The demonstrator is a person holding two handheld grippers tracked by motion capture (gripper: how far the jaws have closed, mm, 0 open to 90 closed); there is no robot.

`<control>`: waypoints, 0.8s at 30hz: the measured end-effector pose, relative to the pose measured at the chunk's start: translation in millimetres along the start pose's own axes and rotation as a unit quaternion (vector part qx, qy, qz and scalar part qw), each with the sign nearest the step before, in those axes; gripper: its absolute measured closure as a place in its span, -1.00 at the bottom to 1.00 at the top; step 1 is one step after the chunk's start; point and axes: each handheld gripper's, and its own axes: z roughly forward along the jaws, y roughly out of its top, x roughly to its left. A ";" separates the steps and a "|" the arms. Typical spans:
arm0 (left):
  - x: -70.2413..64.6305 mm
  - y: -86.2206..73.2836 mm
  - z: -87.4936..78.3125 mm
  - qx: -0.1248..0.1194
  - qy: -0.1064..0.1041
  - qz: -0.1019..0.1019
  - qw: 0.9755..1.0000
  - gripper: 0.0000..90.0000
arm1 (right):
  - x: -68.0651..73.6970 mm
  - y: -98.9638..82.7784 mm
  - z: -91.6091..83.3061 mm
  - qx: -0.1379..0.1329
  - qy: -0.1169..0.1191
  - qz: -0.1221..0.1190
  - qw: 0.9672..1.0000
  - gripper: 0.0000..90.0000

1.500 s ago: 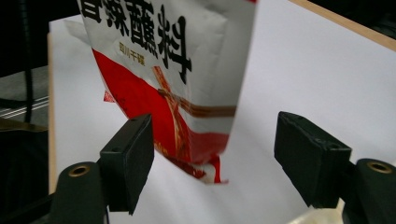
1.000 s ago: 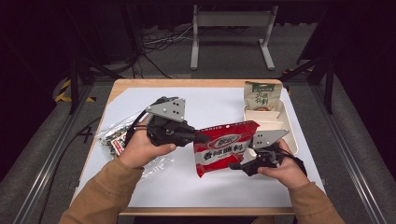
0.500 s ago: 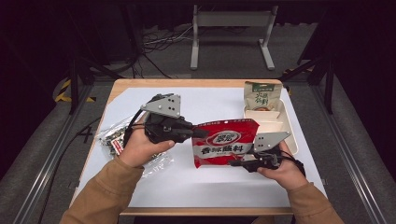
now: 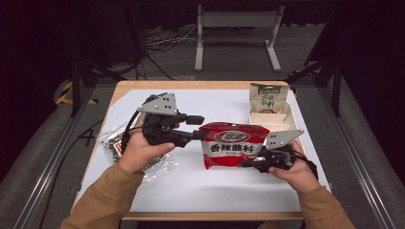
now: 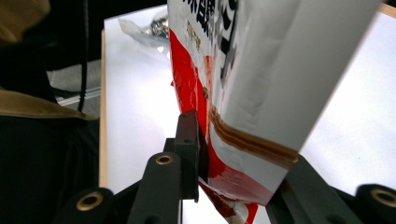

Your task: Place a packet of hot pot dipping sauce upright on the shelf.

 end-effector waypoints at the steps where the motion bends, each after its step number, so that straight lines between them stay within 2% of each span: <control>1: 1.0 -2.5 -0.1 0.000 0.006 -0.004 1.000 0.13 | 0.0 1.1 -2.0 -0.002 0.000 0.000 1.000 0.62; 12: 4.2 -34.3 4.4 0.005 0.053 -0.024 0.998 -0.06 | -7.7 13.1 -28.1 -0.019 -0.017 0.014 1.000 0.61; 18: 4.8 -48.4 3.5 -0.002 0.060 -0.037 0.998 -0.12 | -16.6 17.6 -40.5 -0.023 -0.029 0.020 0.999 0.61; 21: 5.0 -53.5 3.1 0.006 0.074 -0.036 0.997 -0.14 | -22.4 17.5 -45.4 -0.021 -0.036 0.022 0.999 0.61; 24: 4.8 -57.2 1.9 0.004 0.076 -0.043 0.996 -0.15 | -27.5 16.9 -49.5 -0.020 -0.046 0.025 0.998 0.61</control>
